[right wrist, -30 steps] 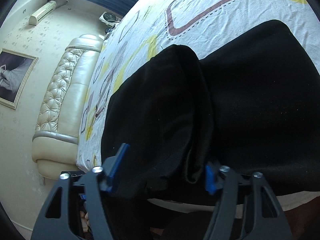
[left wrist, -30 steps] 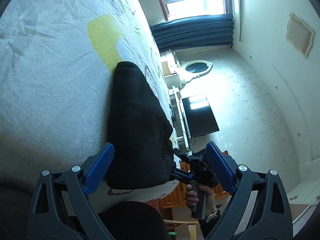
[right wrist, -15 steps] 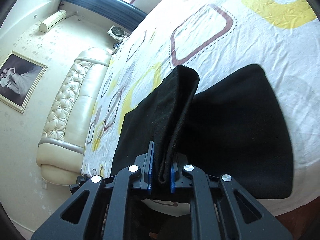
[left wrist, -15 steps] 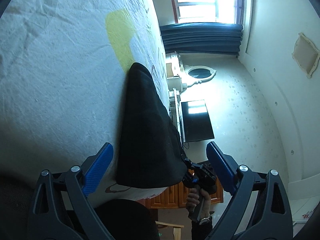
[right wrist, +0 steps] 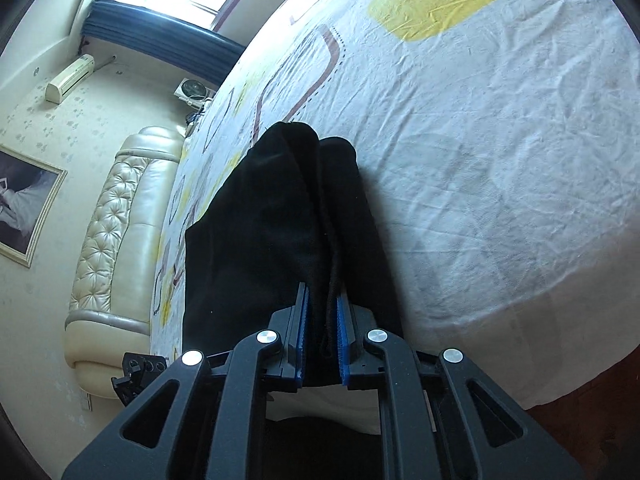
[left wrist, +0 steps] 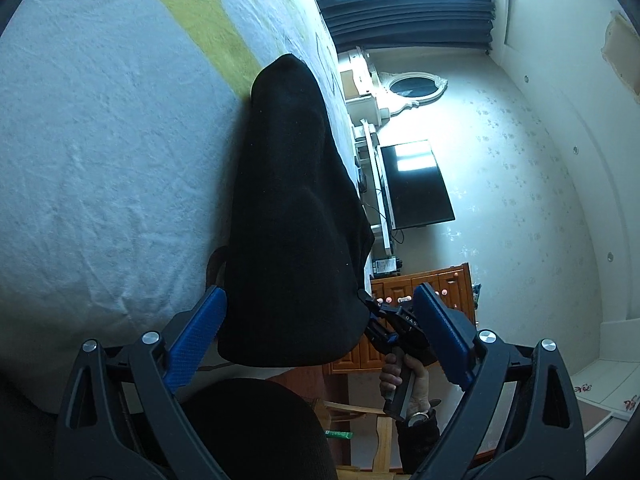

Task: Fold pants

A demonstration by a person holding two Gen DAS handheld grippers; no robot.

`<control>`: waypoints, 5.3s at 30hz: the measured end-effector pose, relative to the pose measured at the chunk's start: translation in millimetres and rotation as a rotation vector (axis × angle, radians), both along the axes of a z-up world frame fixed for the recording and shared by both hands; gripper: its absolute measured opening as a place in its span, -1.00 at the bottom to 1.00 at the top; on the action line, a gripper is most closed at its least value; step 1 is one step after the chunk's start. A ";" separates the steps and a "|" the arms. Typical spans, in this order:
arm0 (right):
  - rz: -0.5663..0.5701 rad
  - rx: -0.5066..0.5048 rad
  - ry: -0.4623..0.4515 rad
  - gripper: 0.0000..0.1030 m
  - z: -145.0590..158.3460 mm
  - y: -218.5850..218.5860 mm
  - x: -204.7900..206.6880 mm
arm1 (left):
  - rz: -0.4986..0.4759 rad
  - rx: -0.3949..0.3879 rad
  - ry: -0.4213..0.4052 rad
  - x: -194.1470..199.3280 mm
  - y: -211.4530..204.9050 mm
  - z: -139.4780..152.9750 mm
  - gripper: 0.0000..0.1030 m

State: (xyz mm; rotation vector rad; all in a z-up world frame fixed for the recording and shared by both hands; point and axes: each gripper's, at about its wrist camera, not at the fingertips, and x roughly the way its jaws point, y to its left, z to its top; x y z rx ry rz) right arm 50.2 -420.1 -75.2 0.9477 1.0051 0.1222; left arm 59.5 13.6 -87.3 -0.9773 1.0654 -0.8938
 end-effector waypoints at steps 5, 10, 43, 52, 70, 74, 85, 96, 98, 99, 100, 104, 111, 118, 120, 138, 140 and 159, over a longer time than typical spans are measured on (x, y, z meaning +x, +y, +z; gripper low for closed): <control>-0.010 0.070 -0.007 -0.53 0.0 -5.0 -8.2 | 0.032 -0.019 0.041 3.4 7.2 -4.4 0.82; -0.096 0.089 -0.037 0.60 1.9 -26.4 -27.2 | 0.043 -0.020 0.054 8.4 12.9 -8.3 0.82; 0.034 0.119 -0.032 0.09 -30.0 6.8 -14.5 | -0.009 0.252 0.028 8.3 -13.6 -8.4 -0.27; 0.020 0.132 -0.043 0.09 -35.1 0.3 -21.5 | -0.008 0.286 -0.001 6.9 -17.1 -3.9 -0.32; 0.100 0.165 -0.029 0.09 -32.7 44.9 4.1 | 0.074 0.359 -0.032 8.5 24.0 5.8 -0.43; 0.148 0.170 -0.029 0.09 -34.4 63.3 16.8 | 0.111 0.369 -0.025 1.4 44.1 7.2 -0.43; 0.214 0.161 -0.010 0.08 -33.6 84.8 39.6 | 0.186 0.356 -0.002 -8.8 67.0 5.4 -0.43; 0.207 0.168 -0.014 0.08 -32.3 87.0 38.7 | 0.186 0.348 -0.003 -7.6 70.0 2.7 -0.43; 0.203 0.172 -0.013 0.08 -32.5 86.3 38.7 | 0.185 0.352 -0.006 -7.6 69.6 2.6 -0.42; 0.202 0.173 -0.014 0.08 -32.5 85.8 38.7 | 0.184 0.354 -0.008 -7.8 69.4 2.5 -0.41; 0.201 0.173 -0.014 0.08 -32.2 85.8 38.9 | 0.182 0.355 -0.010 -8.0 69.3 3.2 -0.41; 0.181 0.208 -0.017 0.12 -34.1 81.7 37.4 | 0.176 0.346 -0.029 -9.1 71.8 8.4 -0.14; 0.160 0.093 -0.061 0.46 -10.0 60.7 44.9 | 0.223 0.251 -0.125 -5.6 99.6 35.9 0.69; 0.102 0.108 -0.080 0.54 -12.7 41.6 86.9 | 0.216 0.209 -0.043 58.5 93.4 29.2 0.74; 0.111 0.118 -0.072 0.54 -18.6 43.3 101.8 | 0.198 0.239 -0.011 81.1 83.6 21.1 0.74; 0.200 0.074 -0.087 0.07 -34.4 64.9 142.2 | 0.035 0.507 -0.117 138.9 20.7 14.7 -0.14; 0.194 0.076 -0.096 0.02 -35.5 66.0 140.6 | 0.046 0.539 -0.121 136.6 18.9 16.8 -0.23; 0.162 0.086 -0.136 -0.03 -33.5 83.3 152.6 | 0.060 0.720 -0.230 144.7 14.6 39.2 -0.40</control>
